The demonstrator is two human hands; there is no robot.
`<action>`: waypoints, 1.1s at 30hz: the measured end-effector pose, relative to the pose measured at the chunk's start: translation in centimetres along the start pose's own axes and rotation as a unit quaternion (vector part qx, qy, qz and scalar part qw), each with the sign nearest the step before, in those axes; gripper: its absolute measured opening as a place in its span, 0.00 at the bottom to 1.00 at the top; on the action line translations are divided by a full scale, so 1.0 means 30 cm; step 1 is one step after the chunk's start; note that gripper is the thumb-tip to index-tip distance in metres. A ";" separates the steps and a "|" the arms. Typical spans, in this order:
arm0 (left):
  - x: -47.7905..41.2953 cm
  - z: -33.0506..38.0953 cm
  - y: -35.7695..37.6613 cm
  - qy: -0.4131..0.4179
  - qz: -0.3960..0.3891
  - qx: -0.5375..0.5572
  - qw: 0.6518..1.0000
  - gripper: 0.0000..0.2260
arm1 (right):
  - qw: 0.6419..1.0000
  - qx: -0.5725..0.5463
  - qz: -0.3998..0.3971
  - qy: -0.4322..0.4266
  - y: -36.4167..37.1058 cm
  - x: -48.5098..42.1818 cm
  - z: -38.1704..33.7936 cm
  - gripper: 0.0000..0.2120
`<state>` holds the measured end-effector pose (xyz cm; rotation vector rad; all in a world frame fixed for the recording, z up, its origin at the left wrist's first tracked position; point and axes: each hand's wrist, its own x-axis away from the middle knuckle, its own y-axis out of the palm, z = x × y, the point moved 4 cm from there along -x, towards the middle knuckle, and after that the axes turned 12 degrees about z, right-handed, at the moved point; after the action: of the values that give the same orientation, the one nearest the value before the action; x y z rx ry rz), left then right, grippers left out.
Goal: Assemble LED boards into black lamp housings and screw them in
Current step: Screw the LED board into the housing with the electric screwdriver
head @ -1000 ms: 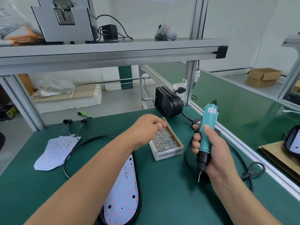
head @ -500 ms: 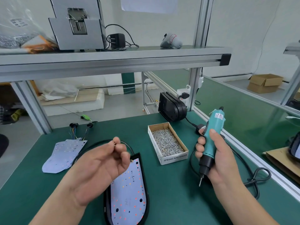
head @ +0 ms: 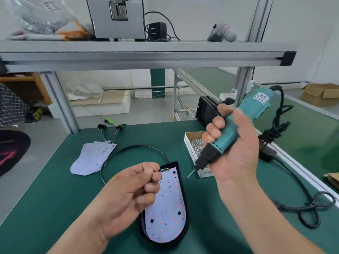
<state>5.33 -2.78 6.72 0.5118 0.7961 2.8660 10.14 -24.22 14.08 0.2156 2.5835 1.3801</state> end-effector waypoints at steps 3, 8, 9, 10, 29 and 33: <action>0.000 -0.017 -0.012 0.026 0.016 -0.055 0.998 0.04 | 1.000 0.001 0.011 0.017 0.014 -0.003 0.084 0.09; -0.001 -0.021 -0.051 0.047 0.044 -0.111 0.992 0.10 | 1.000 -0.003 0.010 0.019 -0.011 0.013 0.152 0.06; 0.000 -0.020 -0.054 0.052 0.041 -0.123 0.990 0.10 | 1.000 -0.003 0.008 0.021 -0.017 0.016 0.153 0.06; 0.002 -0.021 -0.055 0.058 0.037 -0.137 0.988 0.10 | 1.000 -0.004 0.007 0.024 -0.024 0.020 0.152 0.06; 0.013 -0.044 -0.038 0.111 0.032 -0.232 0.966 0.06 | 0.999 0.016 -0.013 0.044 -0.047 0.044 0.173 0.05; 0.015 -0.045 -0.037 0.110 0.030 -0.233 0.966 0.06 | 0.999 0.021 -0.015 0.048 -0.049 0.042 0.174 0.05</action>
<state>4.46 -2.39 5.17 0.1614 0.1087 3.0530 10.16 -20.57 9.89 0.1201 2.6833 1.3580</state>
